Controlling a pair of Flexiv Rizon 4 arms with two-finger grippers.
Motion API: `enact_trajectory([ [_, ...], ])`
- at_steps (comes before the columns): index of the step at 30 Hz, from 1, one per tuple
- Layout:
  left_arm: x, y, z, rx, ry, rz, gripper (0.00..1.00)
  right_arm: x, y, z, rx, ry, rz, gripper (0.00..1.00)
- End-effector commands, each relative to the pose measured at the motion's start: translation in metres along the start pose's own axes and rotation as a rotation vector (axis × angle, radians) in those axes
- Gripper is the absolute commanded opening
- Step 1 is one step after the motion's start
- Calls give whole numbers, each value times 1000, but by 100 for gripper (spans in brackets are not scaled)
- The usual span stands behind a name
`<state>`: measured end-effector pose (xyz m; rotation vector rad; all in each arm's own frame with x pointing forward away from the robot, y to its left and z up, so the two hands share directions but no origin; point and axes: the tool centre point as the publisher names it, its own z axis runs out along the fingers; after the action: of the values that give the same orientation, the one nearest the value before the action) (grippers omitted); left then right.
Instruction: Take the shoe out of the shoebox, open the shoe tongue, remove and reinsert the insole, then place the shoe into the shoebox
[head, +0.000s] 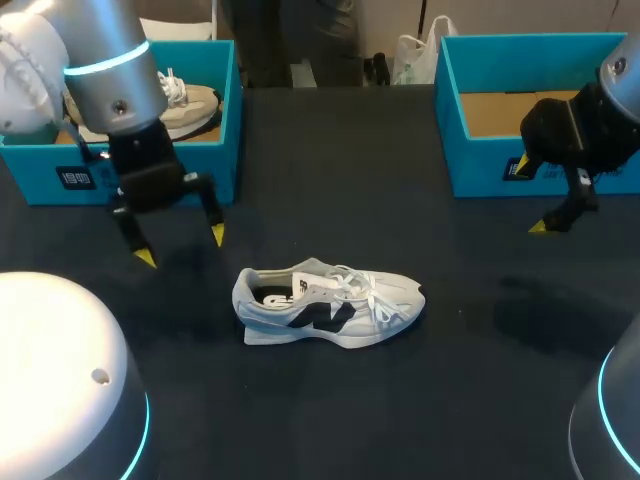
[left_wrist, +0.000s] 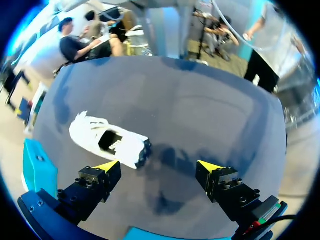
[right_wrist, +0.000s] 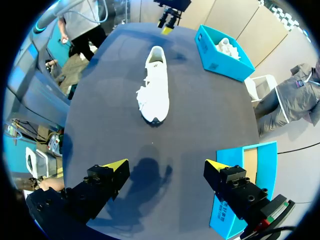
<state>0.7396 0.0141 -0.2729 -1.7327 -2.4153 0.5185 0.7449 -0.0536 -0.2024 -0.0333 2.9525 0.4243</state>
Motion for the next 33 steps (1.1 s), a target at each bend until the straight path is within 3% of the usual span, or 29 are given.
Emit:
enact_trajectory([
  [1,3,11,-5,69,-32,-95,100,-1,0,1,2,0,0,100],
  [11,19,27,-10,191,-207,-350,100,-1,0,1,2,0,0,100],
  [18,31,35,-8,275,-270,-465,100,-1,0,1,2,0,0,100],
  [33,61,45,19,487,-415,-726,100,-1,0,1,2,0,0,100],
])
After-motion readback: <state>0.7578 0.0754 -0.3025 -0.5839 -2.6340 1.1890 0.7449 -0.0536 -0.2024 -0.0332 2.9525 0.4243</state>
